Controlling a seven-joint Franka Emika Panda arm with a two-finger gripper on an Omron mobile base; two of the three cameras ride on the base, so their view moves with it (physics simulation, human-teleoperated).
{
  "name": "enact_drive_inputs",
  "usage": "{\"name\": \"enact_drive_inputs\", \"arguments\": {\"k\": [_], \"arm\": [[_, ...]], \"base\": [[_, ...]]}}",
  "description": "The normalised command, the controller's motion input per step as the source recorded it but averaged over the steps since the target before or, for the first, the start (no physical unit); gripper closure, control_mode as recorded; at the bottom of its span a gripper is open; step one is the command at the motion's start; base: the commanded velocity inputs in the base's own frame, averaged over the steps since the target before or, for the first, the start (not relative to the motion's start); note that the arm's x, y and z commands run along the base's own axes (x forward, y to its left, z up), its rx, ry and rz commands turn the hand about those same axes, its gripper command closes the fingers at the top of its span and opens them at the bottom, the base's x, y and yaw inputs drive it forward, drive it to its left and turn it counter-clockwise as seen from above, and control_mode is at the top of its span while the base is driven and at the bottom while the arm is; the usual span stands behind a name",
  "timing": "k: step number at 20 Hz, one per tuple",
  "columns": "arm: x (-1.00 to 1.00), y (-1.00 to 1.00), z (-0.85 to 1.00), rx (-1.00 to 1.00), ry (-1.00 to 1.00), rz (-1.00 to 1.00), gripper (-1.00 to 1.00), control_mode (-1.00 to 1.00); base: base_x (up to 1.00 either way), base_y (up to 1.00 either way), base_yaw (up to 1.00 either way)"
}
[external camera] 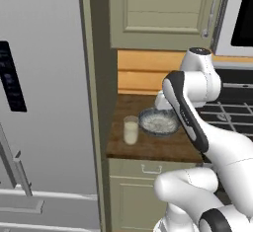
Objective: Grab a lemon wedge from the fridge and one ice cube from the ice bowl, and put them in the glass of lemonade.
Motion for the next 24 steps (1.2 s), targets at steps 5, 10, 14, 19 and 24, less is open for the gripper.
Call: {"name": "enact_drive_inputs", "arguments": {"k": [5, 10, 14, 19, 24], "arm": [[0.00, 0.00, 0.00, 0.00, 0.00, 0.00, -1.00, 1.00], [0.00, 0.00, 0.00, 0.00, 0.00, 0.00, -1.00, 1.00], [0.00, 0.00, 0.00, 0.00, 0.00, 0.00, -1.00, 1.00], [0.00, 0.00, 0.00, 0.00, 0.00, 0.00, -1.00, 1.00], [0.48, 0.18, -0.39, 0.00, 0.13, 0.00, -1.00, -1.00]], "base": [[0.16, -0.56, 0.05], [0.49, 0.10, 0.00], [0.60, 0.18, 0.00], [0.29, 0.09, 0.00], [0.00, 0.00, 0.00]]}}
